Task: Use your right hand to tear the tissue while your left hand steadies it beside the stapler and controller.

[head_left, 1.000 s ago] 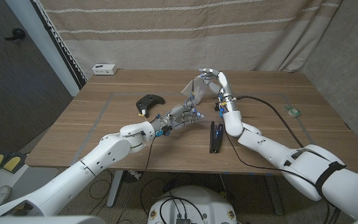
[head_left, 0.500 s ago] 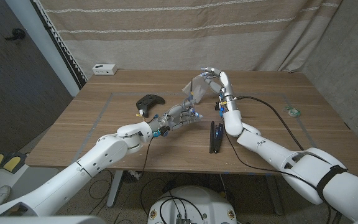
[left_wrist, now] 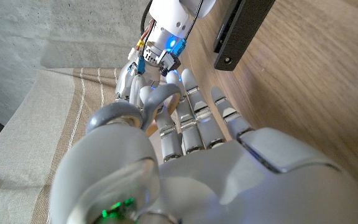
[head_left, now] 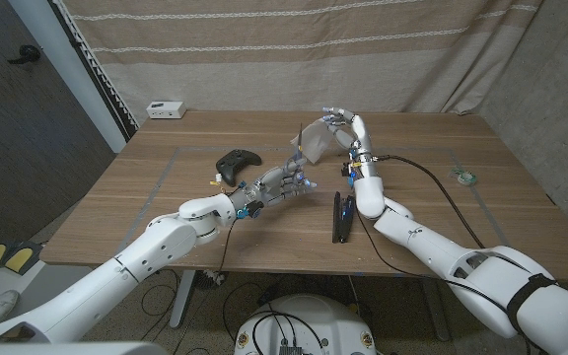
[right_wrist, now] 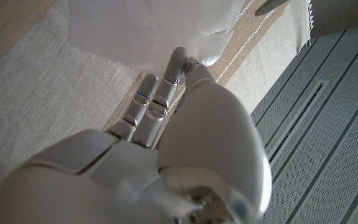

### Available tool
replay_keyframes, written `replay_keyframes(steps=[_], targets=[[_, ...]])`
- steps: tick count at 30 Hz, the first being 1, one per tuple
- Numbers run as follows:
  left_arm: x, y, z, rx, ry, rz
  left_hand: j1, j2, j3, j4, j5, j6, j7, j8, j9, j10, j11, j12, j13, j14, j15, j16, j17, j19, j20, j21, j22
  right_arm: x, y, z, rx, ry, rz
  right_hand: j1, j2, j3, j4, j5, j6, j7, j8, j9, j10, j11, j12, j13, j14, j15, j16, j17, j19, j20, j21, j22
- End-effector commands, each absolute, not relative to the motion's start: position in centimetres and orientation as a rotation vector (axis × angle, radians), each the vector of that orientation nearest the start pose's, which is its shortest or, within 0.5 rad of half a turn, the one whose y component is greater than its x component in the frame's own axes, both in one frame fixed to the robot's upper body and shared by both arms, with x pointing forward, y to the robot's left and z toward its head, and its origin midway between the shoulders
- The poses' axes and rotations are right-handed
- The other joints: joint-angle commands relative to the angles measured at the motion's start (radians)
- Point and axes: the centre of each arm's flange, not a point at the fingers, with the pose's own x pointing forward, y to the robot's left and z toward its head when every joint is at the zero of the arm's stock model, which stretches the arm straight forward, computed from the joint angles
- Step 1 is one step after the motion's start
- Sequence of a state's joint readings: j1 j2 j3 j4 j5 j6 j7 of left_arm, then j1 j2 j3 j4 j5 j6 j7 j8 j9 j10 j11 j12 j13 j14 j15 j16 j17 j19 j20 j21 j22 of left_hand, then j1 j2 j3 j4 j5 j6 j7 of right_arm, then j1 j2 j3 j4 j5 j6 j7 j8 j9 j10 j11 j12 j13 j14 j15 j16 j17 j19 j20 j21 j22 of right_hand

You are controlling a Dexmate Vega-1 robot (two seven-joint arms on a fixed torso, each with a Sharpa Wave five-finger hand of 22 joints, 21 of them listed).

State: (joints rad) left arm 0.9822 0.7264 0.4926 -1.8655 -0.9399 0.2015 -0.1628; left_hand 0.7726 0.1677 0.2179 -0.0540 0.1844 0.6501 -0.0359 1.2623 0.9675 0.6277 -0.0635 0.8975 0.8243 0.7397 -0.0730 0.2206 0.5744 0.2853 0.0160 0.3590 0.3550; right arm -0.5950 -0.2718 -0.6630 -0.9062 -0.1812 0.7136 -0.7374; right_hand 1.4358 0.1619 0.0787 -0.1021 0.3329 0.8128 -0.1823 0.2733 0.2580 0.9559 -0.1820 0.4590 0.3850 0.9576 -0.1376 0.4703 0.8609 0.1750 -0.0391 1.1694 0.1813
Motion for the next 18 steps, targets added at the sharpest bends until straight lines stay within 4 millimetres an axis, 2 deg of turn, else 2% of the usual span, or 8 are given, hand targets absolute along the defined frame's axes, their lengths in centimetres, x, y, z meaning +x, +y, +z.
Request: replay_keyframes(steps=[1,4,7,13,18], targets=[[55.66,17.03,-7.36,-0.018,-0.223,-0.770,-0.016,-0.005,0.196,0.054,-0.001,0.008,-0.003,0.312,0.273,0.149,-0.146,0.008,0.001,0.007,-0.140,0.000,-0.001,0.001,-0.005,0.008,0.004,64.42,-15.21,-0.54,-0.334,-1.066,-0.137,-0.010,-0.002,-0.007,0.001,0.005,0.006,0.004,0.000,0.003,0.009,0.001,-0.001,0.003,0.010,-0.103,0.006,0.001,-0.004,-0.147,0.006,0.001],[55.53,17.30,-7.26,-0.012,-0.227,-0.755,-0.019,-0.006,0.200,0.053,-0.001,0.008,-0.002,0.312,0.273,0.147,-0.146,0.009,0.004,0.006,-0.141,-0.001,-0.003,0.001,-0.005,0.008,0.004,64.71,-15.09,-0.26,-0.334,-1.074,-0.134,-0.010,-0.002,-0.007,0.001,0.006,0.007,0.004,0.000,0.003,0.009,0.001,-0.001,0.003,0.013,-0.103,0.007,0.001,-0.004,-0.147,0.007,0.000],[55.31,17.23,-7.00,0.004,-0.240,-0.738,-0.030,-0.004,0.213,0.052,-0.002,-0.006,-0.014,0.308,0.273,0.125,-0.145,0.008,0.017,-0.003,-0.140,-0.004,-0.005,-0.002,0.000,0.008,0.003,65.01,-15.09,0.01,-0.325,-1.071,-0.133,-0.011,-0.002,-0.008,0.001,0.007,0.008,0.004,0.000,0.003,0.011,0.001,-0.001,0.003,0.014,-0.103,0.008,0.001,-0.003,-0.147,0.008,0.000],[55.31,17.67,-6.82,0.004,-0.253,-0.731,-0.034,-0.009,0.230,0.041,-0.003,0.004,-0.003,0.312,0.272,0.134,-0.144,0.006,0.007,-0.005,-0.140,-0.005,-0.010,-0.001,0.004,0.010,0.002,65.30,-15.27,0.24,-0.330,-1.068,-0.138,-0.012,-0.003,-0.009,0.001,0.009,0.008,0.004,0.000,0.003,0.011,0.002,-0.003,0.002,0.015,-0.103,0.006,-0.001,-0.003,-0.147,0.010,0.000],[55.28,17.83,-6.87,-0.001,-0.259,-0.721,-0.042,-0.012,0.239,0.037,-0.004,0.008,-0.006,0.312,0.272,0.140,-0.144,0.007,0.005,-0.004,-0.140,-0.005,-0.013,-0.002,0.005,0.011,0.001,65.35,-15.37,0.15,-0.331,-1.066,-0.146,-0.013,-0.003,-0.010,0.002,0.010,0.009,0.006,0.000,0.003,0.011,0.002,-0.004,0.002,0.017,-0.103,0.005,-0.002,-0.002,-0.147,0.012,0.000]])
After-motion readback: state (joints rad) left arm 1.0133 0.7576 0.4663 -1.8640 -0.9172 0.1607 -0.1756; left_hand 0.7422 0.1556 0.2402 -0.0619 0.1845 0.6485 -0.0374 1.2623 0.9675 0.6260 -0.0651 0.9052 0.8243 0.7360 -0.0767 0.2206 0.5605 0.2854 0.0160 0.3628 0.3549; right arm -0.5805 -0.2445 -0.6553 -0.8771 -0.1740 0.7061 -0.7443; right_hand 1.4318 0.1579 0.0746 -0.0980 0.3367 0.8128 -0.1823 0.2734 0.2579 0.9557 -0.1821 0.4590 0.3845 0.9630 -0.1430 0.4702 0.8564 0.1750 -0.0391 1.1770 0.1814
